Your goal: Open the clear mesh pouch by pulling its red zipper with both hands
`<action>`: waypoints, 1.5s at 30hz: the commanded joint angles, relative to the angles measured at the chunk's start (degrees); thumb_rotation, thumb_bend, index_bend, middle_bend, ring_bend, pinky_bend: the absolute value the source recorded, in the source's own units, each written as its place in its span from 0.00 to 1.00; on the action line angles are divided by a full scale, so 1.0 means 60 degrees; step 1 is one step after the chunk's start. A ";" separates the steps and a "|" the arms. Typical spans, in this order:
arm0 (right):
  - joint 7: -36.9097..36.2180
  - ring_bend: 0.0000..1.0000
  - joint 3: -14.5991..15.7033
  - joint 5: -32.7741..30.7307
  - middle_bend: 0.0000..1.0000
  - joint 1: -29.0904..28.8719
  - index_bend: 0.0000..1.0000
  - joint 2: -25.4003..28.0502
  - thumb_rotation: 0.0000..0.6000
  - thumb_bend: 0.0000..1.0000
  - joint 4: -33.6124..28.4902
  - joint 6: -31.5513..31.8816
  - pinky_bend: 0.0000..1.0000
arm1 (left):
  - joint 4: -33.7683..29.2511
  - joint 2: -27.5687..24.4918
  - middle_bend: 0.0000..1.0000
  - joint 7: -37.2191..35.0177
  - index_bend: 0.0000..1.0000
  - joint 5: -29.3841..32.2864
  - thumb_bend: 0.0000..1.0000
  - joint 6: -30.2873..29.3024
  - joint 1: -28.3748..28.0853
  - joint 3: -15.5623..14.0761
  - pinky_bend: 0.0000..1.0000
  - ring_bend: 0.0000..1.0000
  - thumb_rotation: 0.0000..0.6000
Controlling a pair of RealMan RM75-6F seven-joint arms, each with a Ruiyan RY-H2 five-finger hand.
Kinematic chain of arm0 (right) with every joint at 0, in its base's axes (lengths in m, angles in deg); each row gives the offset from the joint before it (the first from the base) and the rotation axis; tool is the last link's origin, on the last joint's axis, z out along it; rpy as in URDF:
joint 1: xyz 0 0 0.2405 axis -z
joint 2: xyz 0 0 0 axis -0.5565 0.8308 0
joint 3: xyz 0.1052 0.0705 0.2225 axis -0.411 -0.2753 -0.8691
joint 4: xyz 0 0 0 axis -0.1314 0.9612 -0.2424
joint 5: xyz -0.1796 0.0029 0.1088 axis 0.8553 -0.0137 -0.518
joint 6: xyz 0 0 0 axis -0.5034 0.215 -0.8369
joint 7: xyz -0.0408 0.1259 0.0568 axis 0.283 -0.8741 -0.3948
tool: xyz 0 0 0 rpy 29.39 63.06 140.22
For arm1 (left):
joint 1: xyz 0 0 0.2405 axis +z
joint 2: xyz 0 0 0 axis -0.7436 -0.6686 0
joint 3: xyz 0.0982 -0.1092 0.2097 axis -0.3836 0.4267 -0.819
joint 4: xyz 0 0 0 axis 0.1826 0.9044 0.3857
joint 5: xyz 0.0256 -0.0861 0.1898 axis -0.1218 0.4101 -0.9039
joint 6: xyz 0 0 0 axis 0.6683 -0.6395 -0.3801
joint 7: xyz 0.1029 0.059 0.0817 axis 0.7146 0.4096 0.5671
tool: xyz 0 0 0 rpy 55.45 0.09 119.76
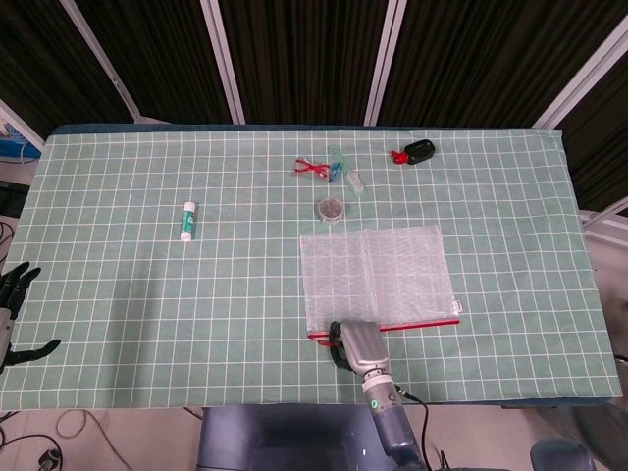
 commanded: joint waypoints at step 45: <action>0.2048 1.00 -0.2816 -0.1197 1.00 -0.2221 0.68 0.2422 1.00 0.60 -0.4899 0.1256 1.00 | -0.2799 0.1383 0.00 0.5033 0.24 0.3418 0.17 0.4620 -0.5952 0.2639 0.00 0.00 1.00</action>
